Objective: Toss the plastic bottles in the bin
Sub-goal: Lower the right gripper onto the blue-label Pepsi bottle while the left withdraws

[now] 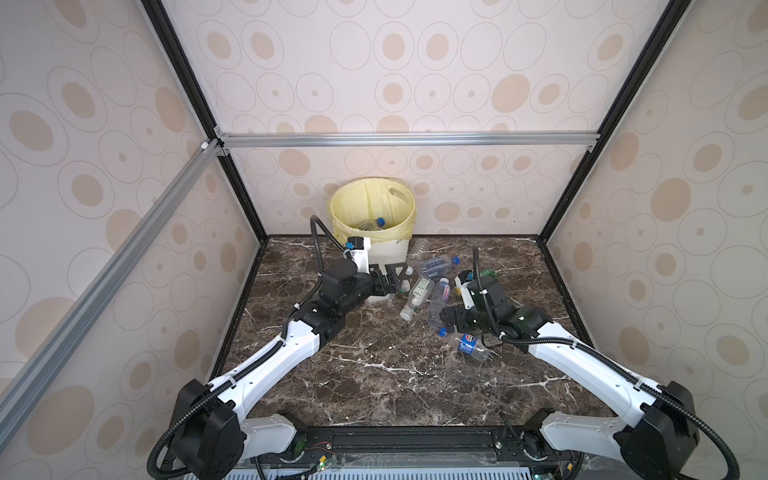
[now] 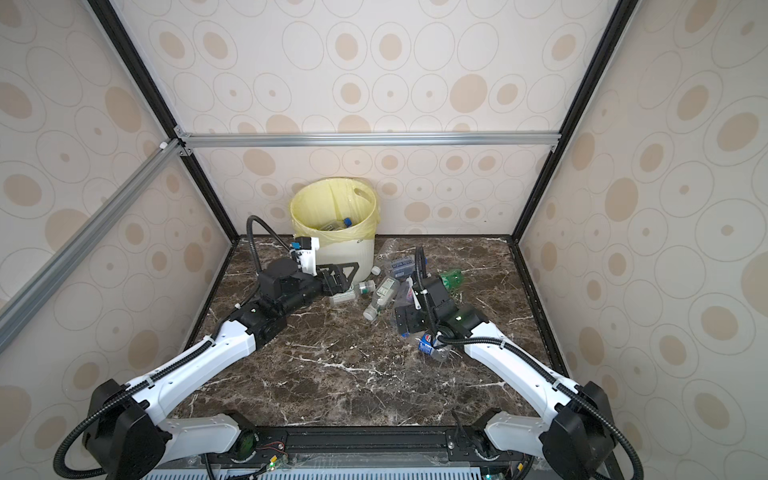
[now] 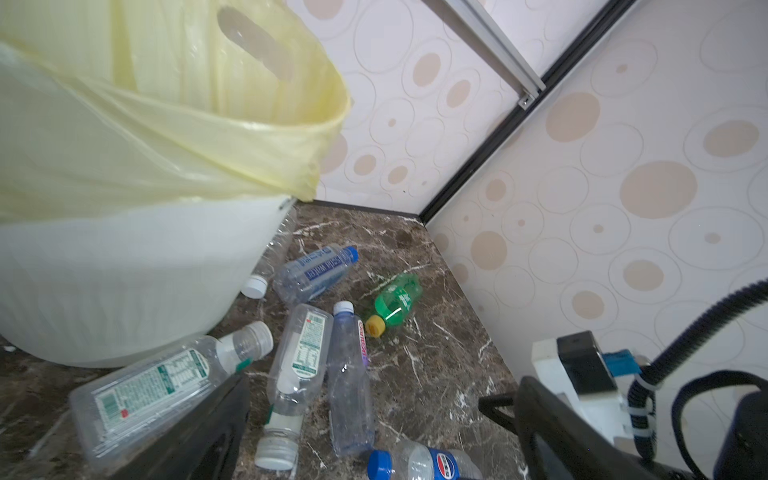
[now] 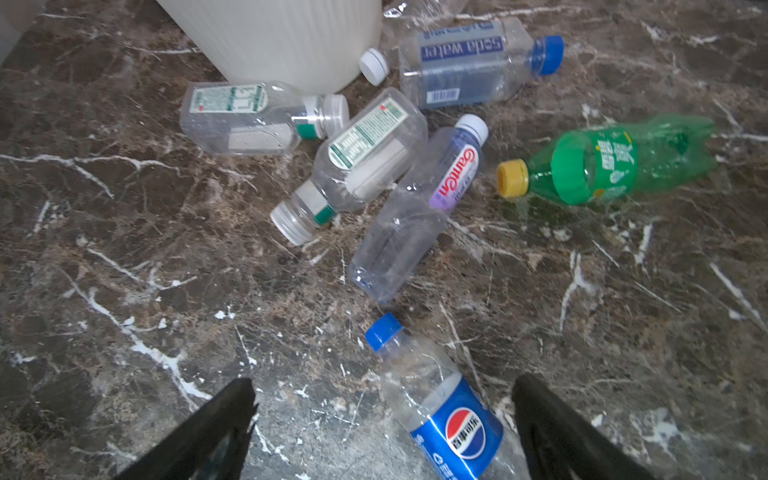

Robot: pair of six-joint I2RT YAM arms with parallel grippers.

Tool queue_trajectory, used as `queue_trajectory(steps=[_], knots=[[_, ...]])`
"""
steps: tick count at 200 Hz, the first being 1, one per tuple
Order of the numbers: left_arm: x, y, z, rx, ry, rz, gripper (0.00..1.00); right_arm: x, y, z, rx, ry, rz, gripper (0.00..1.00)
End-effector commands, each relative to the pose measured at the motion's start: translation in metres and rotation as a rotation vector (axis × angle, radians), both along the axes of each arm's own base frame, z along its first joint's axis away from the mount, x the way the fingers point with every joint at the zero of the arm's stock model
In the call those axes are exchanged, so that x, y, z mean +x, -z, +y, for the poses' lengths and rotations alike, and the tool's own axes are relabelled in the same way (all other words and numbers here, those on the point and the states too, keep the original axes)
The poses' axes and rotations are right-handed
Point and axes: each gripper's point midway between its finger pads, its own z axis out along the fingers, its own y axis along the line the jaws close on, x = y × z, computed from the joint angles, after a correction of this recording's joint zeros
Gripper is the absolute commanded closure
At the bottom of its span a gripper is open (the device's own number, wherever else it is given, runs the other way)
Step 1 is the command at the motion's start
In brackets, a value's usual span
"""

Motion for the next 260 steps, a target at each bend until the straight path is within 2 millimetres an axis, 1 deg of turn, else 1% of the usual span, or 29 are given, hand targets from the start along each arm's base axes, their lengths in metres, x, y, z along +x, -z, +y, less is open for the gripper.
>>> queue_trajectory(steps=[1, 11, 14, 46, 89, 135, 180, 223, 260], knots=[[-0.009, 0.005, -0.014, -0.054, 0.029, 0.012, 0.01, -0.019, 0.020, -0.017, -0.041, 0.037, 0.069, 0.00], [-0.013, 0.018, -0.016, -0.060, 0.039, 0.042, 0.01, -0.024, 0.028, -0.022, -0.055, 0.047, 0.085, 0.00], [-0.013, 0.016, -0.018, -0.075, 0.044, 0.030, 0.01, -0.025, 0.031, -0.024, -0.060, 0.050, 0.091, 0.00], [-0.021, 0.038, -0.030, -0.086, 0.074, 0.081, 0.01, -0.031, 0.052, -0.042, -0.103, 0.125, 0.138, 0.01], [-0.026, 0.054, -0.042, -0.087, 0.094, 0.122, 0.01, -0.035, 0.083, -0.053, -0.157, 0.178, 0.207, 0.03], [-0.027, 0.066, -0.045, -0.082, 0.097, 0.158, 0.01, -0.043, 0.107, -0.052, -0.168, 0.170, 0.276, 0.07], [-0.029, 0.073, -0.043, -0.091, 0.087, 0.178, 0.01, -0.050, 0.117, -0.047, -0.126, 0.163, 0.311, 0.15], [-0.030, 0.075, -0.042, -0.092, 0.083, 0.185, 0.01, -0.058, 0.125, -0.041, -0.089, 0.154, 0.347, 0.25], [-0.030, 0.083, -0.041, -0.096, 0.075, 0.206, 0.01, -0.067, 0.139, -0.037, -0.082, 0.143, 0.388, 0.32]])
